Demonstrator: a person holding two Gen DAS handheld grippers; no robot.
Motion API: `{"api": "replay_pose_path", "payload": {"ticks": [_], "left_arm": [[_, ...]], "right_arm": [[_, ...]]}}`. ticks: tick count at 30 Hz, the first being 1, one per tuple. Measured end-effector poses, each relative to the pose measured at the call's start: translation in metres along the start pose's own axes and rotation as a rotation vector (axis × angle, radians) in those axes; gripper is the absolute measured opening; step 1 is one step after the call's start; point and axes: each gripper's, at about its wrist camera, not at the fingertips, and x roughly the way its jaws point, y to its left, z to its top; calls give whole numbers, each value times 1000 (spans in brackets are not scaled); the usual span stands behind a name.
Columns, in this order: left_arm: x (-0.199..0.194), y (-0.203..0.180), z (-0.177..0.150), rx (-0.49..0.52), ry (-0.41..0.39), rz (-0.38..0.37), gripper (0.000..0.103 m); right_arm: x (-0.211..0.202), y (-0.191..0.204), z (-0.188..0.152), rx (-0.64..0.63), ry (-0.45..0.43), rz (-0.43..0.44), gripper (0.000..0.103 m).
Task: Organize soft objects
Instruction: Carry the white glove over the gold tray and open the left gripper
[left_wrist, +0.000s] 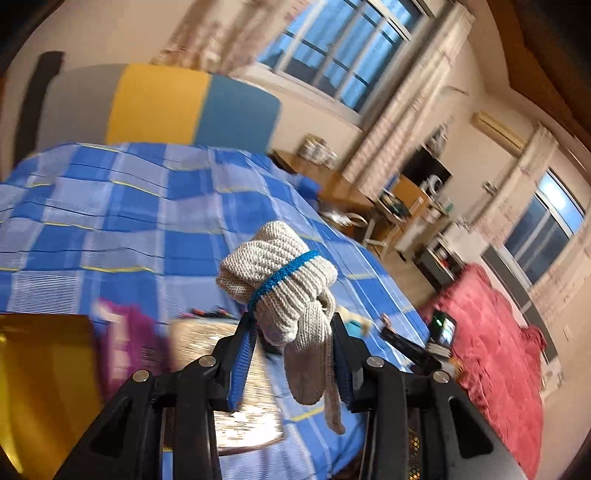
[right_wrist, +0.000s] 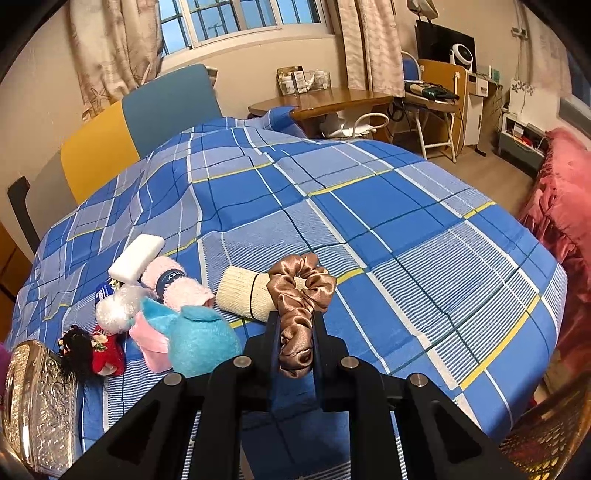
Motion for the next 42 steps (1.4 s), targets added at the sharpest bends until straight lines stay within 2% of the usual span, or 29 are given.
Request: {"api": "replay_pose_path", "payload": {"ticks": [8,14,18,26,30,32,34,36,42], "left_arm": [[-54,101,10,-105,-83,149,39],[-71,179,0,-205,-89,236,39],[-58,229,-12,-253,-19,310,39],[-17,322,-48,-302,233,494,39],[-6,351,-53,-257,275,635,44],[-5,365,-54,-271,293,700,48],[-11,377,-55,-319,286,702,51],[-19,382,-53,-361,259,669,61],[-48,365,-59,-415,105,632,62]], "right_arm": [[-11,5,2,-23,-55,-20,15],[-16,1,1,8,-72,-32,15],[-20,-5,2,40,-90,-36,15],[-19,-8,4,54,-94,-48,15],[-18,-6,4,43,-89,-54,15],[-18,-6,3,44,-88,-54,15],[-18,-5,3,46,-87,-57,15],[-17,-6,3,46,-87,-61,15],[-28,-2,3,22,-142,-75,15]]}}
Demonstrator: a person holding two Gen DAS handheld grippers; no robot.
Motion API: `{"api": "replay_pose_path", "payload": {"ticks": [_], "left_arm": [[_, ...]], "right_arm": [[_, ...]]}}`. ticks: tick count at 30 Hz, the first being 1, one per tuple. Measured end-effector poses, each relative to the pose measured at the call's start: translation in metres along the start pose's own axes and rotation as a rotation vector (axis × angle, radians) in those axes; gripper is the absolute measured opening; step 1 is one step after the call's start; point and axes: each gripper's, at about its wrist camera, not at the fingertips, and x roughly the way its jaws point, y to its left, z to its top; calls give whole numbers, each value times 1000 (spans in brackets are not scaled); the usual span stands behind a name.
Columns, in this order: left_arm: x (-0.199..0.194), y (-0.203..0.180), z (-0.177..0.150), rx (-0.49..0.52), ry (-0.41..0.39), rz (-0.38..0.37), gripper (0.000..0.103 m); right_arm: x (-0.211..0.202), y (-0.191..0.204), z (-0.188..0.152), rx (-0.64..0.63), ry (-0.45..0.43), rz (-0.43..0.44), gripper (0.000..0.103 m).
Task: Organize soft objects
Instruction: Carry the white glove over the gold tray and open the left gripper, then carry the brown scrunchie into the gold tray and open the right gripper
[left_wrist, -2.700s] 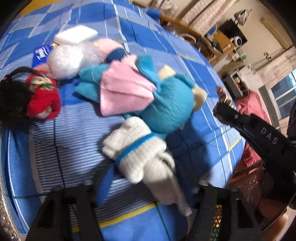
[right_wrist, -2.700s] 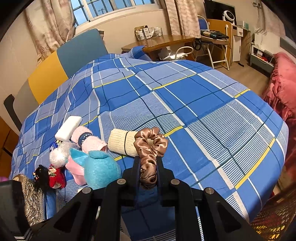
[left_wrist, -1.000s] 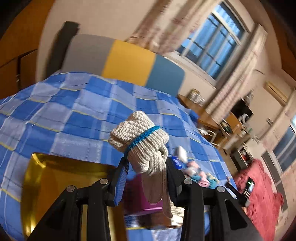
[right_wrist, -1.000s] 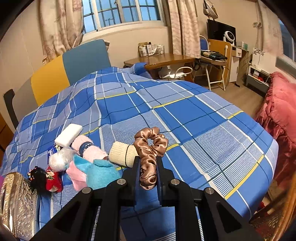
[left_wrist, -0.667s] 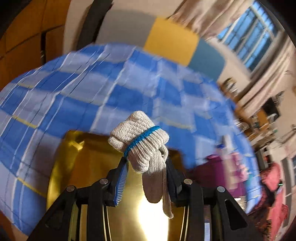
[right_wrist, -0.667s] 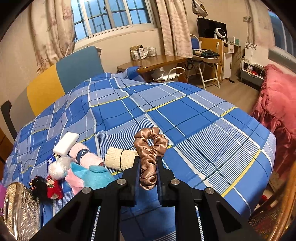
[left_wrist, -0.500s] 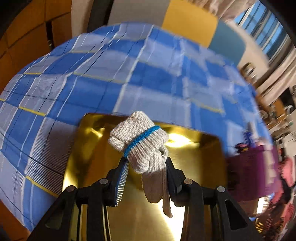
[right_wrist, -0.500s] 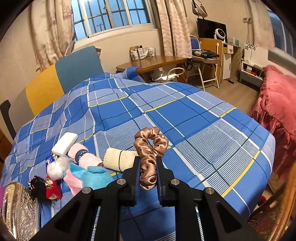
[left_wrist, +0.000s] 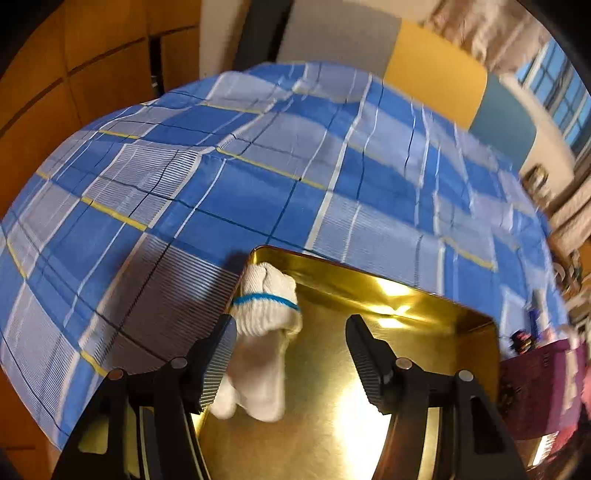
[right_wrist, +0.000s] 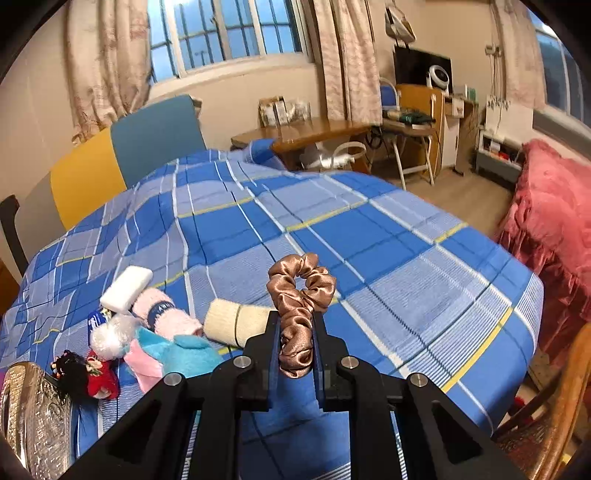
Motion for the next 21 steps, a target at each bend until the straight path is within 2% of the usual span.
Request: {"api": "replay_pose_path", "payload": {"ticks": [2,6,9,13,16,21], "left_arm": [[-7,-1,-11,-28,-20,-27,62],[-19,-8,-38,-22,-41,-62,62],[-26,-15,-59,-10,-50,-93,62],[-31,-24,-83,19,-51,-127,62],[-36,-27,-100,17,-56,-152,62],[-39,-26,-115,19,-46,-194,62]], "right_arm": [[-9,7,1,-32,-43,2,15],[-24,31,2,-139,-83,-16,15],[-45,60,7,-188,-117,23,15],[-87,120,17,-255,-169,155,15],[-120,177,16,-313,-189,301,15],[-156,277,-7,-405,-130,546,15]]}}
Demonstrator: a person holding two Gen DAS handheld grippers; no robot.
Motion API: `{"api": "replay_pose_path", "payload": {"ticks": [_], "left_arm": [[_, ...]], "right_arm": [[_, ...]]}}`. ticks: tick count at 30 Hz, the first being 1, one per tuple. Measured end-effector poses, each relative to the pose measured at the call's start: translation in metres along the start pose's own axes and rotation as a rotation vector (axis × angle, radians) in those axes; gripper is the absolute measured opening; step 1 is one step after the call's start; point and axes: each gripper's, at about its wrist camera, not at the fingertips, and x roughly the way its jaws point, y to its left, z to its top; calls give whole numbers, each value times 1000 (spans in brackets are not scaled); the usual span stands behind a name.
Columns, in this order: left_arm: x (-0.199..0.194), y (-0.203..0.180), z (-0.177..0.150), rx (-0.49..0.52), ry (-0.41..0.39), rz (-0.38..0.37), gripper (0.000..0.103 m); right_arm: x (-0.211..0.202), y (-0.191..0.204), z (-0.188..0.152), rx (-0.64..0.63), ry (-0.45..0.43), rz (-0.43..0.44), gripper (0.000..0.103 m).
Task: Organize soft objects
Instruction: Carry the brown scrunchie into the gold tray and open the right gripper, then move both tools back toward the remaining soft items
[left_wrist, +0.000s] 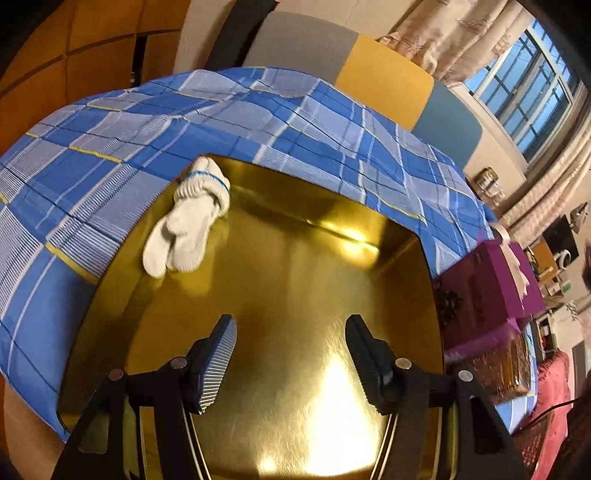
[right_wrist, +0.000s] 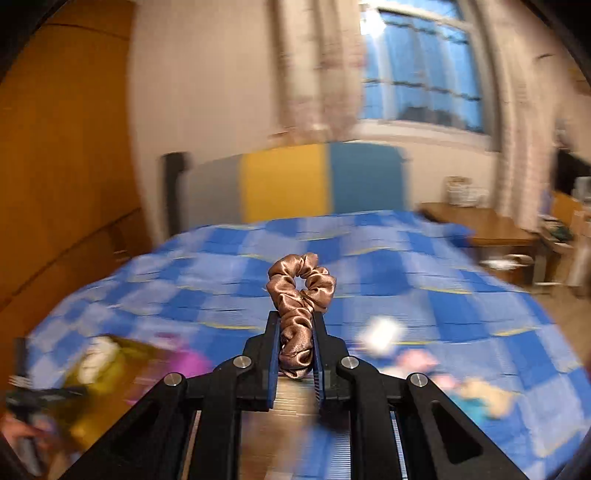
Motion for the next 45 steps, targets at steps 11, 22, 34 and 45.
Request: {"api": "replay_pose_path", "payload": {"ticks": [11,22,34,45], "left_arm": [[-22,27,-15,-39,-43,0,62],[-41,63,-23,-106,-63,17,62],[-46,91,-24,-189,-74,39,62],[-45,60,-27,-154,-81,-7,62]], "right_arm": [[91,198,-32,-108,259,342,15],[226,289,-90,-69,523,378,18],[246,299,-85,5,515,359,56],[122,273,-50,-32,360,460,67]]}}
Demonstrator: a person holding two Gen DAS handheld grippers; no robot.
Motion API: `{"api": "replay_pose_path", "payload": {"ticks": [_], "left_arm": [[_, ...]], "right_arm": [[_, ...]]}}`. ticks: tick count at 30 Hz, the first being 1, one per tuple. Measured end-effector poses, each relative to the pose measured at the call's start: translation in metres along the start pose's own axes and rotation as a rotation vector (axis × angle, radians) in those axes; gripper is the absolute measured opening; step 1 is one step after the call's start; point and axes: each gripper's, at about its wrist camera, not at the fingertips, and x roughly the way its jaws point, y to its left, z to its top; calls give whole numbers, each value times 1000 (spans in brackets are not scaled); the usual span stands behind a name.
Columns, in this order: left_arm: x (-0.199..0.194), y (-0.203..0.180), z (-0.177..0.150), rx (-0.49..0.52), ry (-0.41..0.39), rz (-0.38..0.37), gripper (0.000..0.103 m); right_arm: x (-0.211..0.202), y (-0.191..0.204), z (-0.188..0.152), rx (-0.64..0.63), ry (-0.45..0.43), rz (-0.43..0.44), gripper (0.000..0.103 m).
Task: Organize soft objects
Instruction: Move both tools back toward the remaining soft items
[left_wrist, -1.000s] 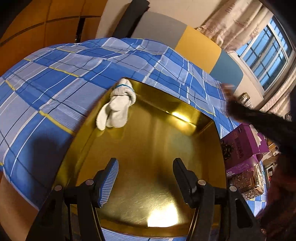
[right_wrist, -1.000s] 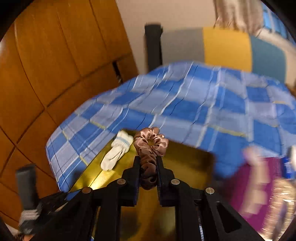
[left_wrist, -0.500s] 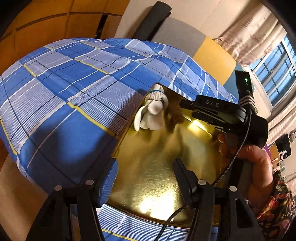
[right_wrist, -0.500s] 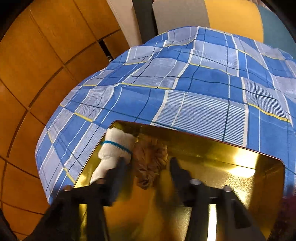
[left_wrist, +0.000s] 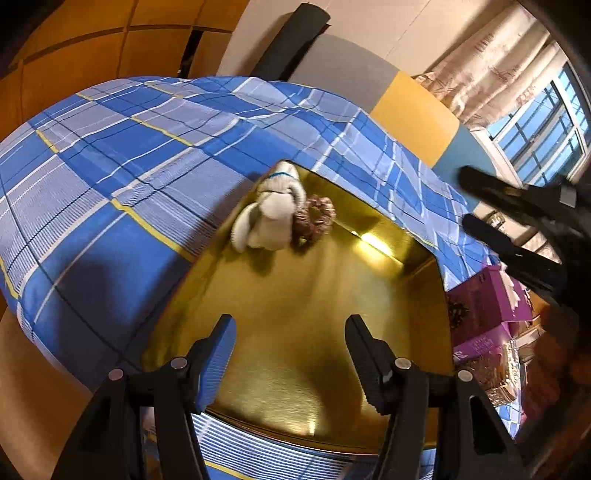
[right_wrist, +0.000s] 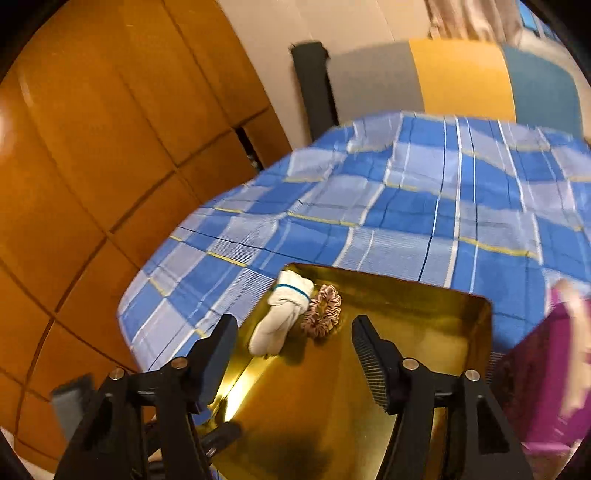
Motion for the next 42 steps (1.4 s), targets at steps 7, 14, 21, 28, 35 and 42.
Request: {"api": "replay_pose_path", "payload": {"ticks": [7,14,21,28,35,42], "left_arm": [[2,-38,-15,91,27,-69,62],[0,-69,-32,158,53,-107,62],[0,-109,-53,249,73,-182,62],[-2,-157,-73,365,108,-222,62],[-5,-198,-90,456,129,-229,62],[-9,-231,-99,492,147,-251,62]], "right_arm": [[-86,-3,-22,-131,-121,-78,71],[-155,-64,-50,-58,-193,-225,72],[-202,-159,-88,91,-163,-440,73],[-232,-269,-143,306,-81,-617,73],[-264,-376,-154,440,-117,-730,73],[-272,-472,-149,595,-130,-639,77]]}}
